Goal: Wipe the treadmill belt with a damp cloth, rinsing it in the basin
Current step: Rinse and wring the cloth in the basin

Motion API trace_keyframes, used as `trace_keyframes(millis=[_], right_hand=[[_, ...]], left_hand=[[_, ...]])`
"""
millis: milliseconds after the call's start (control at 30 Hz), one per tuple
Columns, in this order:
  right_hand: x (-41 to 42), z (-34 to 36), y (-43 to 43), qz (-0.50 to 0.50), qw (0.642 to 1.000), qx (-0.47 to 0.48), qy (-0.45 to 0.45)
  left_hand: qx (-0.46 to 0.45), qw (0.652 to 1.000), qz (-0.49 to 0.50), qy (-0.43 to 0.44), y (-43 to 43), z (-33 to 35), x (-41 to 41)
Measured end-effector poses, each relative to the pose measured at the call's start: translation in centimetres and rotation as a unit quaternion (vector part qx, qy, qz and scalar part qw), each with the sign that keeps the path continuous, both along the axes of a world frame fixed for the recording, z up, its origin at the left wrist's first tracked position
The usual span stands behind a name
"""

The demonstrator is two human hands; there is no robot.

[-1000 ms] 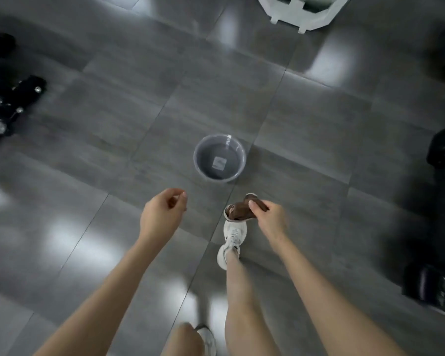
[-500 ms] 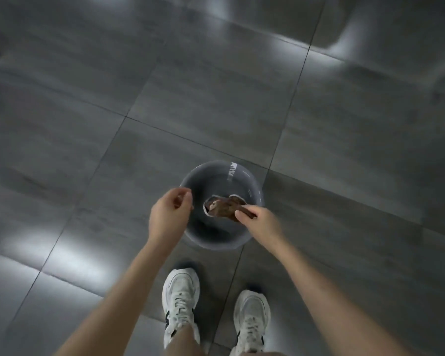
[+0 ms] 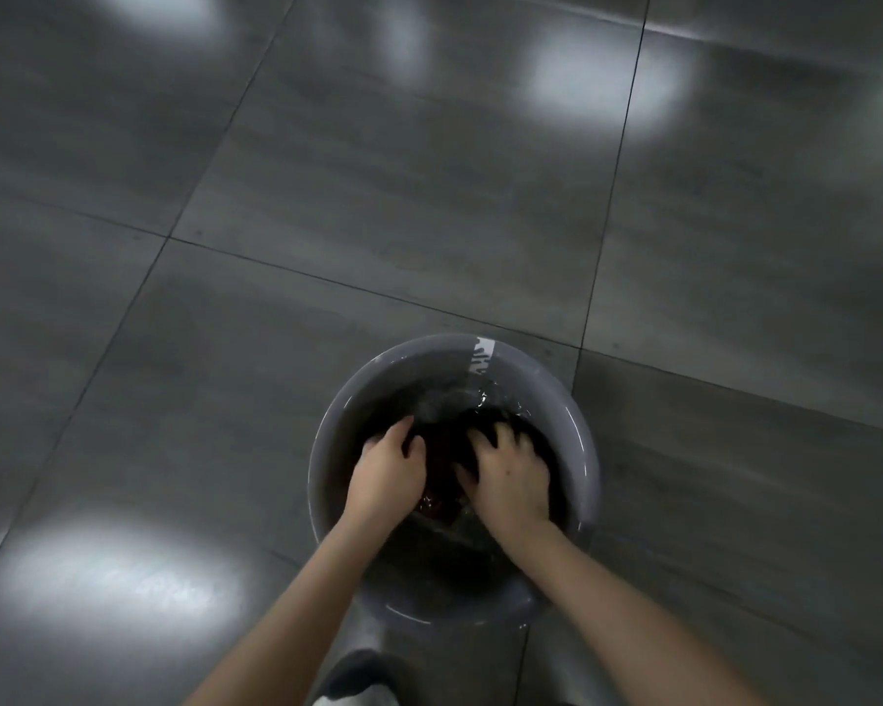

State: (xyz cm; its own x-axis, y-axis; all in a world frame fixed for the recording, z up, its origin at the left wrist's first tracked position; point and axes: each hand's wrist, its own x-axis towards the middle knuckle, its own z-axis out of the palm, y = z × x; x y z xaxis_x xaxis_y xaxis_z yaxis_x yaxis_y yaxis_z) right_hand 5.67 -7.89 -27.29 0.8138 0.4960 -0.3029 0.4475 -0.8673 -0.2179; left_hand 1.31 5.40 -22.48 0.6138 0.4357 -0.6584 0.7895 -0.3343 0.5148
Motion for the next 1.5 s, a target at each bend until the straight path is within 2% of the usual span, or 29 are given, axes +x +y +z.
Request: trace_keyframes(millis=[67, 100, 200, 233, 267, 300, 367, 400, 433, 467, 500, 600, 700, 767, 833, 900, 967, 1033, 1167, 1300, 1367, 1433, 1500], right_hand=[[0.3, -1.3, -0.2, 0.059, 0.996, -0.024, -0.069], [0.5, -1.4, -0.1, 0.042, 0.996, -0.031, -0.072], [0.8, -1.9, 0.8, -0.067, 0.998, -0.018, -0.001], [1.0, -1.7, 1.0, -0.102, 0.990, 0.035, 0.086], [1.3, -1.5, 1.0, -0.155, 0.960, 0.133, 0.192], [1.7, -0.8, 1.1, -0.211, 0.903, 0.239, 0.288], [1.6, 1.3, 0.9, -0.281, 0.784, 0.386, 0.397], [1.4, 2.3, 0.9, -0.295, 0.743, 0.426, 0.424], [0.9, 3.1, 0.9, -0.292, 0.720, 0.455, 0.435], [0.4, 4.0, 1.0, -0.274, 0.718, 0.474, 0.430], [-0.4, 4.6, 1.1, -0.246, 0.737, 0.483, 0.404], [-2.4, 5.0, 1.5, -0.138, 0.825, 0.478, 0.269], [-3.4, 3.9, 1.6, -0.054, 0.892, 0.439, 0.094], [-3.5, 3.6, 1.6, -0.029, 0.909, 0.415, -0.019], [-3.4, 3.6, 1.5, -0.024, 0.906, 0.416, -0.076], [-3.3, 3.1, 1.4, -0.032, 0.911, 0.406, -0.055], [-3.0, 2.6, 1.2, -0.050, 0.924, 0.377, -0.027], [-2.7, 2.4, 1.0, -0.057, 0.937, 0.342, -0.040], [-1.5, 2.3, 1.1, -0.063, 0.968, 0.241, -0.006], [0.5, 1.3, 0.0, -0.112, 0.981, 0.159, 0.000], [0.6, 0.3, -0.6, -0.036, 0.997, 0.064, 0.014], [-0.2, -0.4, -0.6, 0.077, 0.997, 0.007, -0.028], [-0.7, -0.5, -0.2, 0.094, 0.993, -0.029, -0.058]], left_hand=[[-0.016, 1.000, 0.015, 0.017, -0.2, -0.8, 0.0], [-0.030, 0.999, 0.029, 0.015, -0.2, -1.1, 0.0], [-0.129, 0.981, 0.144, -0.002, -0.4, -0.9, 0.1], [-0.177, 0.964, 0.197, 0.000, -0.5, -0.6, 0.4], [-0.225, 0.943, 0.245, 0.006, -0.6, -0.5, 0.5], [-0.265, 0.920, 0.289, 0.008, -0.6, -0.4, 0.7], [-0.323, 0.884, 0.337, 0.006, -0.7, -0.3, 0.5], [-0.346, 0.875, 0.338, -0.001, -0.7, -0.1, 0.4], [-0.364, 0.869, 0.336, -0.010, -0.8, 0.0, 0.2], [-0.385, 0.860, 0.335, -0.021, -0.9, 0.1, 0.1], [-0.408, 0.848, 0.337, -0.028, -1.0, 0.4, 0.1], [-0.471, 0.808, 0.350, -0.054, -1.6, 0.9, -0.2], [-0.478, 0.798, 0.356, -0.095, -2.8, 1.0, -0.4], [-0.459, 0.799, 0.371, -0.114, -3.6, 1.3, -0.4], [-0.436, 0.790, 0.409, -0.135, -4.2, 1.5, -0.3], [-0.393, 0.790, 0.453, -0.128, -4.5, 1.4, -0.3], [-0.338, 0.817, 0.457, -0.101, -4.8, 1.5, -0.3], [-0.298, 0.836, 0.454, -0.082, -5.1, 1.5, -0.2], [-0.216, 0.895, 0.381, -0.085, -4.9, 0.8, -0.5], [-0.200, 0.941, 0.268, -0.043, -3.3, 1.5, -1.4], [-0.165, 0.955, 0.243, -0.029, -2.3, 1.6, -1.9], [-0.130, 0.965, 0.225, -0.027, -1.7, 1.6, -2.3], [-0.095, 0.973, 0.209, -0.036, -1.3, 1.2, -2.5]])
